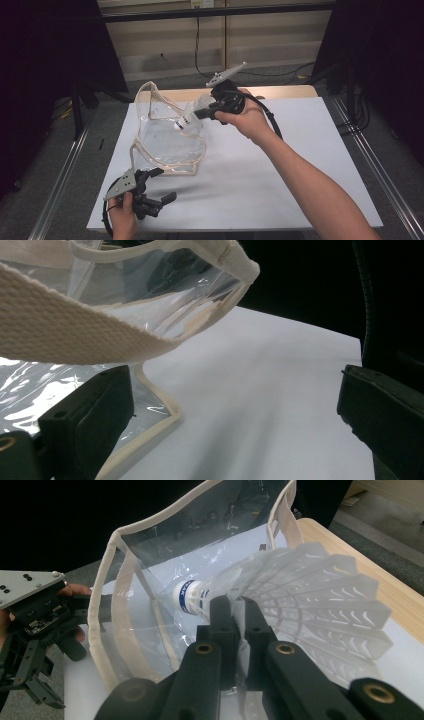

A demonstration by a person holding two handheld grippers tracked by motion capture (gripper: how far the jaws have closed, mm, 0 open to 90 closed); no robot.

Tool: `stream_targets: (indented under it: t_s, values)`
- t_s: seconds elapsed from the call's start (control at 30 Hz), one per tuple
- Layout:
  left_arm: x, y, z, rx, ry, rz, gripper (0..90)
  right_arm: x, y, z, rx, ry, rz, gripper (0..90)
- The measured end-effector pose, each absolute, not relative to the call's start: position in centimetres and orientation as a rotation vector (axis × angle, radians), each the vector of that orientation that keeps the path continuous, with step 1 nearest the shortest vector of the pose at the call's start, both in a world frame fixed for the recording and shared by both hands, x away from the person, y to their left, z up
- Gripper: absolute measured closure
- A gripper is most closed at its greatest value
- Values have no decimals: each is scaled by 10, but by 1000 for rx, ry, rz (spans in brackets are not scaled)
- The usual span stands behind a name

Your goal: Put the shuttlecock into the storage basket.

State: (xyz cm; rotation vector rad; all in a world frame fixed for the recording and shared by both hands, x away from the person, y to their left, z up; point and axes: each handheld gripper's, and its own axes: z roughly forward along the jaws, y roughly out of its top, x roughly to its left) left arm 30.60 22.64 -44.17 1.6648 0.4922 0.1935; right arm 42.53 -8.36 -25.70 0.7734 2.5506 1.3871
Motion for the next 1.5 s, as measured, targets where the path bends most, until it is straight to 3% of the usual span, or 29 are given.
stream_targets:
  t_s: [1.5]
  values:
    - [306,227,-442,1665,489,191,19,428,-50,-262,721,2576,1334,874]
